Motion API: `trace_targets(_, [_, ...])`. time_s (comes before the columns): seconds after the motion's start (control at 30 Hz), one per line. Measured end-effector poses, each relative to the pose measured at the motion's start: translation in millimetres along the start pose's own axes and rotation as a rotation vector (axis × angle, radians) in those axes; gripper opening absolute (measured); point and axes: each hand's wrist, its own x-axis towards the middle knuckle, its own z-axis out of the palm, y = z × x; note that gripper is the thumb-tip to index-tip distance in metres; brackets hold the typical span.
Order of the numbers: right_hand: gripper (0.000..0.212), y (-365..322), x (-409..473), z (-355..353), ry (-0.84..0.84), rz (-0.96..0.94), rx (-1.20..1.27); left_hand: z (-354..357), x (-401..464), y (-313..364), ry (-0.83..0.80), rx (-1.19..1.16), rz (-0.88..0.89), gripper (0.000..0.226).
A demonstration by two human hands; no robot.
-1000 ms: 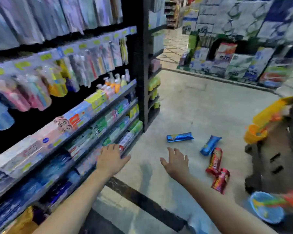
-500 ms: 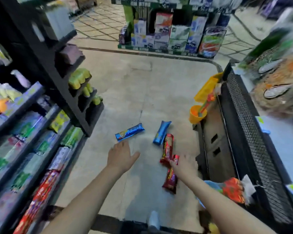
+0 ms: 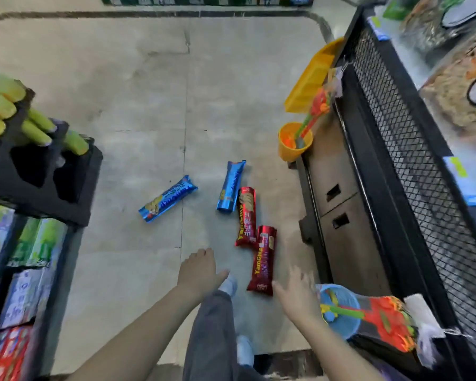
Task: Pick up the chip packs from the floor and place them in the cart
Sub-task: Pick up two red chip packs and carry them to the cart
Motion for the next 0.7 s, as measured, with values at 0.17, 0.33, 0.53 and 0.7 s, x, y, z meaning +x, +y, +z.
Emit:
trace_targets(0.17, [0.083,-6,119,73,-0.005,0.145,0.076,63,154,12,-0.081,-0.07,0.023,0.058])
trace_targets(0.33, [0.092,-1,244,165,-0.003,0.254,0.122,155,308,10,-0.119,-0.162,-0.014,0.068])
trace_targets(0.53, [0.112,34,373,286,0.058,0.276,0.161,251,467,14,-0.045,-0.32,-0.021,0.073])
trace_targets(0.7, [0.126,63,447,357,0.078,0.263,0.3,317,563,21,0.06,-0.473,-0.019,0.094])
